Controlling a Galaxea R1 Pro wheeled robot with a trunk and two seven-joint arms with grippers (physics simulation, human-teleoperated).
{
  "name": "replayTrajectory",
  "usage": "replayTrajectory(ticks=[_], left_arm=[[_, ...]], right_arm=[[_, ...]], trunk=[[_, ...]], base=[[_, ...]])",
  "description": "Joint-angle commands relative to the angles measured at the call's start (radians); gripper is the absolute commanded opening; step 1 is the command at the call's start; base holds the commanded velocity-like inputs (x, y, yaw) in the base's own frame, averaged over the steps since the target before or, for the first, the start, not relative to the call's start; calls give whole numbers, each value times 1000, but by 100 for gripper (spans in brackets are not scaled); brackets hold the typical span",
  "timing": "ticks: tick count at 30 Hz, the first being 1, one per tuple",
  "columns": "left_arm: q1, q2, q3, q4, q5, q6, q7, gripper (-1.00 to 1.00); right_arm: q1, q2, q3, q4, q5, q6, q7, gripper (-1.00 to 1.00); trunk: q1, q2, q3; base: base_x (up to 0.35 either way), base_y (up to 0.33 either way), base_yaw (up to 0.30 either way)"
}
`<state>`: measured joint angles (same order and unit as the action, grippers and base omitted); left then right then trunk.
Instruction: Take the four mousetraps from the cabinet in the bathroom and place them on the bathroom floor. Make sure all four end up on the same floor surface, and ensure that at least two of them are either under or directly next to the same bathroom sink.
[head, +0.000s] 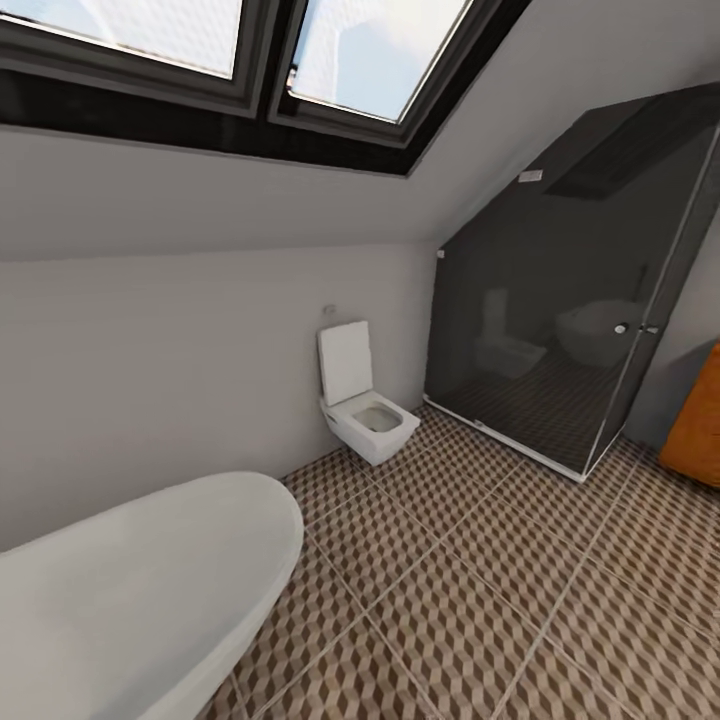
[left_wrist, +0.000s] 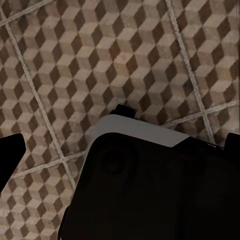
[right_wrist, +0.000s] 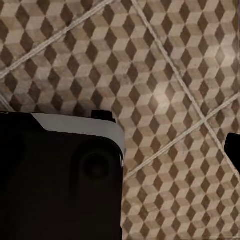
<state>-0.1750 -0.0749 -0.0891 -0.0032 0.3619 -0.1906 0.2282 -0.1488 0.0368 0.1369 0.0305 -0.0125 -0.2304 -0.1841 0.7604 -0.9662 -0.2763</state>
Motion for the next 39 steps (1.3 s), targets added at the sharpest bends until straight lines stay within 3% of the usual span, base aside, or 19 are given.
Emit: replayTrajectory(ticks=[1, 39], left_arm=[[-1, 0, -9, 0, 8, -3, 3, 100], [0, -1, -9, 0, 8, -3, 3, 100]], right_arm=[[-2, 1, 7, 3, -1, -4, -5, 100], [-2, 0, 7, 3, -1, -4, -3, 100]], trunk=[[0, -1, -1], [0, -1, -1]], base=[[0, 0, -252], [0, 0, -254]])
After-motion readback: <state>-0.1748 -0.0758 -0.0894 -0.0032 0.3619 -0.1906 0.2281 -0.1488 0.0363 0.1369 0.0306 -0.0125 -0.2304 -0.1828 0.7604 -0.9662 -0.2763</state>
